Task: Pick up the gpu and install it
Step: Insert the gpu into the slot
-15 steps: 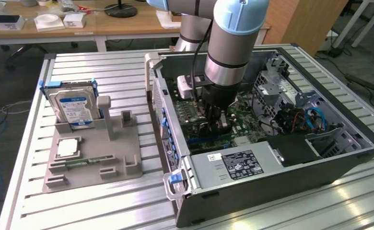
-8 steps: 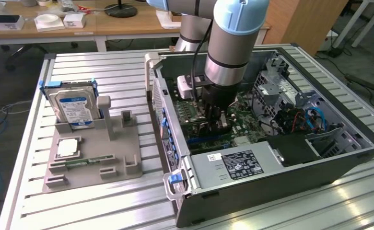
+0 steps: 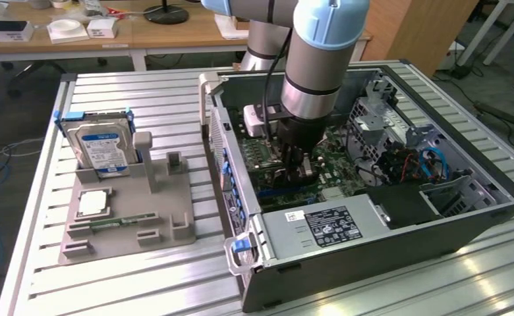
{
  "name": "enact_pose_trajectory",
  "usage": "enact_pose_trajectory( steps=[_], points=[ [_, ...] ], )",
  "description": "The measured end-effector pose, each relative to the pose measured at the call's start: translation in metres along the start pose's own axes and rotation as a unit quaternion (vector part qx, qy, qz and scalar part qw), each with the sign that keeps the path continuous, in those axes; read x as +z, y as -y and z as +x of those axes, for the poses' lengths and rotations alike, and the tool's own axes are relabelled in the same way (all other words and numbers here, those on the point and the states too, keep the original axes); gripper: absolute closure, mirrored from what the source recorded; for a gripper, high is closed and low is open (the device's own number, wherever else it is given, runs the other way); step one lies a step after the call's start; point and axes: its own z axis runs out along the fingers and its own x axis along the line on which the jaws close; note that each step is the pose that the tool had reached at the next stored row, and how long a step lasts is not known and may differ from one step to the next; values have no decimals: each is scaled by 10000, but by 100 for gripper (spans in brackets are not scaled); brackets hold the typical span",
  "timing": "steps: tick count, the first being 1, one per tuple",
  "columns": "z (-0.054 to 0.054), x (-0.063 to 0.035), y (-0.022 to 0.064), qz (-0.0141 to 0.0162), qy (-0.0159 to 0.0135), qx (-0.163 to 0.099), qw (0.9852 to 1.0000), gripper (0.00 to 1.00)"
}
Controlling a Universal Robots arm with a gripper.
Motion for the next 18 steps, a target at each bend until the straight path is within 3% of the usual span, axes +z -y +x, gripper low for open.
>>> enact_pose_trajectory(
  steps=[18],
  points=[
    [0, 13, -4, 1, 2, 1, 10000, 73]
  ],
)
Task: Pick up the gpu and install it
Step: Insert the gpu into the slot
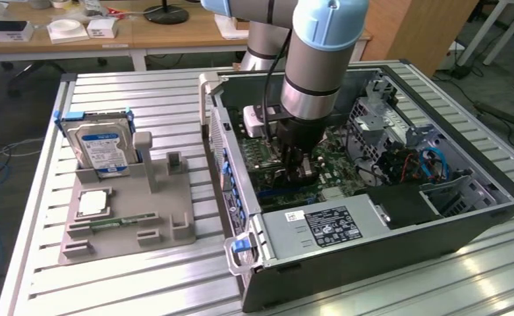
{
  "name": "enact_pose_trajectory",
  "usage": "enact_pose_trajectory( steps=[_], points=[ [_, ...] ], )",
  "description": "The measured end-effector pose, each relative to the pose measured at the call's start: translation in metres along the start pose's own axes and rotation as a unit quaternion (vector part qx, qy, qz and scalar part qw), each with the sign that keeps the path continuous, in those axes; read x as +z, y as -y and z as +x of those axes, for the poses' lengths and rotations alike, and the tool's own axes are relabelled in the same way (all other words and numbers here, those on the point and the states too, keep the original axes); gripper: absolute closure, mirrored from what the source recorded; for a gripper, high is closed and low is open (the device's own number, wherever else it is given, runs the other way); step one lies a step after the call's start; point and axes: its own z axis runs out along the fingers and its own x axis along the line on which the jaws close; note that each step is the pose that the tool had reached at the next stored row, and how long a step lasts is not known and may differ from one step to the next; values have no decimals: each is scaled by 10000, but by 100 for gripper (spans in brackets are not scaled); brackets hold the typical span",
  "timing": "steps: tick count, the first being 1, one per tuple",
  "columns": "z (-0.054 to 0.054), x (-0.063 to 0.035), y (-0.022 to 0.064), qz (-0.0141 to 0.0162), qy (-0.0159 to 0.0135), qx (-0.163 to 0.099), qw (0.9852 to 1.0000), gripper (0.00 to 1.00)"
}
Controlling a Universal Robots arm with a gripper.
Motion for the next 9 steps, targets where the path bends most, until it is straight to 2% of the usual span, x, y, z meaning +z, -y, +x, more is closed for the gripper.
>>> enact_pose_trajectory(
  steps=[9],
  points=[
    [2, 19, -6, -1, -2, -1, 10000, 73]
  ],
)
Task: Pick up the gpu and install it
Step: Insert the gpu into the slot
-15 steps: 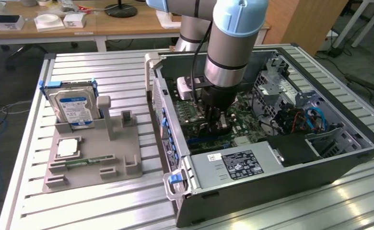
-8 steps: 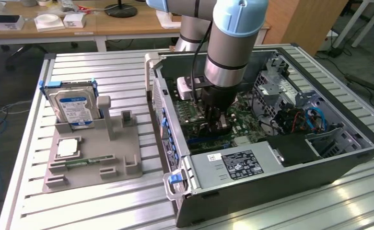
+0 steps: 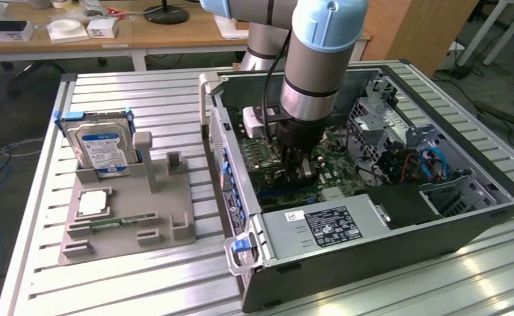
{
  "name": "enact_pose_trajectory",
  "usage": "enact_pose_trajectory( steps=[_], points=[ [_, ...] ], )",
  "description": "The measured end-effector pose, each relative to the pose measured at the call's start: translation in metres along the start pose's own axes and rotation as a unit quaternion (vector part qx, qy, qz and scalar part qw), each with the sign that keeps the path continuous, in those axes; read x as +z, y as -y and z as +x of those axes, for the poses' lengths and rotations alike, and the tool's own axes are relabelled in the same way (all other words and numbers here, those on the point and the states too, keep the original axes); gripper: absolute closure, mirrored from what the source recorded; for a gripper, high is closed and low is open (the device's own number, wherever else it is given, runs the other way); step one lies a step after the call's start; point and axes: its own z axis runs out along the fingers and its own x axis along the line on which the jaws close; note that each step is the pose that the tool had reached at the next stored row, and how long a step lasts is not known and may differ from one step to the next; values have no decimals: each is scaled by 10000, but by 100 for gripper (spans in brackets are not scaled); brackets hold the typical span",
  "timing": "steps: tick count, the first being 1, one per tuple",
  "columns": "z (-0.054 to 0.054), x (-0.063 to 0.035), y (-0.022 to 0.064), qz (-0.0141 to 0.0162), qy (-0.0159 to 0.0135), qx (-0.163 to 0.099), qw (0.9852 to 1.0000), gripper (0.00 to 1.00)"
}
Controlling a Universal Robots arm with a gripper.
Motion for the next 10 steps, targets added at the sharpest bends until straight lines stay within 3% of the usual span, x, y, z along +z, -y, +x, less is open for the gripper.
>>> enact_pose_trajectory(
  steps=[10],
  points=[
    [-1, 1, -1, 1, 2, 1, 10000, 73]
  ],
)
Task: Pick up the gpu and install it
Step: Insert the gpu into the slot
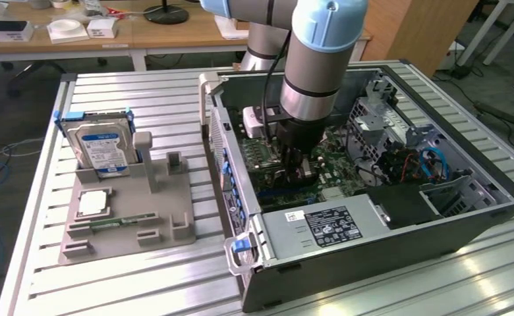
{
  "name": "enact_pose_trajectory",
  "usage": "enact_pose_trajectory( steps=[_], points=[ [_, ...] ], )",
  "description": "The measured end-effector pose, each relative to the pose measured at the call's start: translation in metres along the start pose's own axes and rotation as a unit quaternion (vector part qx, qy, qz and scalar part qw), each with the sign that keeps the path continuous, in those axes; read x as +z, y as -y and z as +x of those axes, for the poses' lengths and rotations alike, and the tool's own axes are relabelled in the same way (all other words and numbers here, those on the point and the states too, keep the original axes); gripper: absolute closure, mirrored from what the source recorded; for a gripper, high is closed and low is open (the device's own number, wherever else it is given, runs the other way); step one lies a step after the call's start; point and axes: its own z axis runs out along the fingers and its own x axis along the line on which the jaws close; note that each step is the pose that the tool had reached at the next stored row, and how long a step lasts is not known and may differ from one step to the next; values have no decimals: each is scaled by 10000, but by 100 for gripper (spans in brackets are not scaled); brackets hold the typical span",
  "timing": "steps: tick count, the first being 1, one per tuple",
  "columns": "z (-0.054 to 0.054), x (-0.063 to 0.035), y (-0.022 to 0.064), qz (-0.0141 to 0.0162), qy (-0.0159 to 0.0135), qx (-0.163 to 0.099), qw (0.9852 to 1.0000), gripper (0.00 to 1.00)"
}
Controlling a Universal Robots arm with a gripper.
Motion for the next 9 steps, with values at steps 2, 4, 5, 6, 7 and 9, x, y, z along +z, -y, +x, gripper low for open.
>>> enact_pose_trajectory(
  steps=[2, 4, 5, 6, 7, 9],
  points=[
    [-3, -38, 1, 2, 6, 1, 10000, 73],
    [-4, -103, 3, 0, 0, 1, 10000, 73],
    [-4, -105, 4, 0, 0, 1, 10000, 73],
    [-4, -106, 4, 0, 0, 0, 10000, 73],
    [-4, -106, 4, 0, 0, 0, 10000, 73],
    [-4, -106, 4, 0, 0, 0, 10000, 73]
  ],
)
